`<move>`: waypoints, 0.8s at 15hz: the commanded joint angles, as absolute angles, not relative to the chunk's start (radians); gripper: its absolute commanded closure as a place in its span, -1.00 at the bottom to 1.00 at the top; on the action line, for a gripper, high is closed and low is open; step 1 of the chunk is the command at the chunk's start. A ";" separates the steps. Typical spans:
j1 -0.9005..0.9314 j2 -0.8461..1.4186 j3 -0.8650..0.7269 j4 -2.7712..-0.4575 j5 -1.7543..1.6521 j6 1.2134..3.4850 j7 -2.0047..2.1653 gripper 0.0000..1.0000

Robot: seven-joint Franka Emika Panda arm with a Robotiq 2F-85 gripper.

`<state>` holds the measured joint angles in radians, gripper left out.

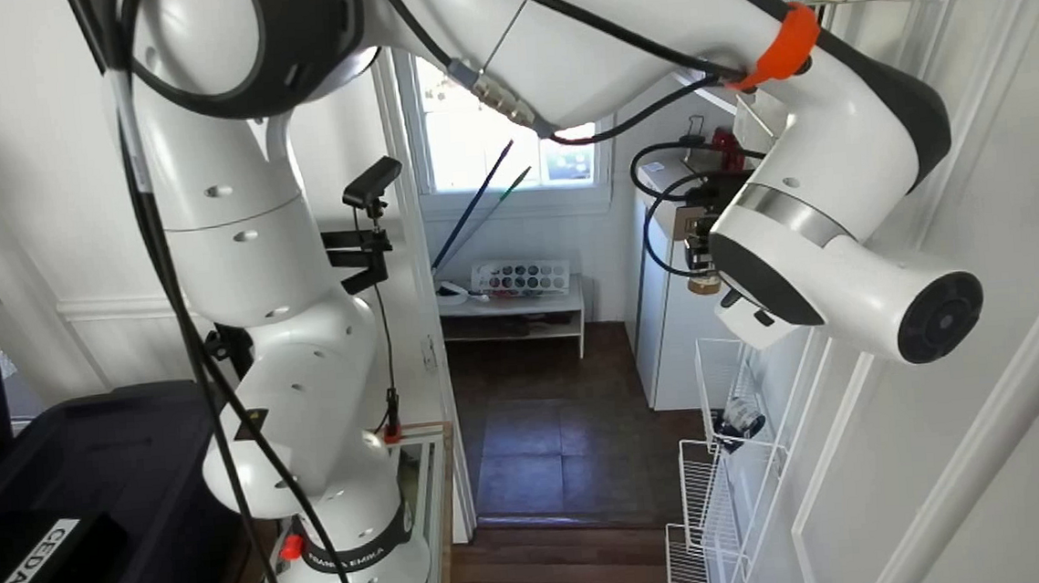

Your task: Move the spice bottle to the lower shelf

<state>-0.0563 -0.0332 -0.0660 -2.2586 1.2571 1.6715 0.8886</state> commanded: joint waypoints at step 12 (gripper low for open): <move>-0.150 0.078 -0.163 -2.295 0.999 1.683 0.807 0.50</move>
<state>-0.1482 0.0501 -0.1592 -2.2650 0.9858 1.6435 0.8456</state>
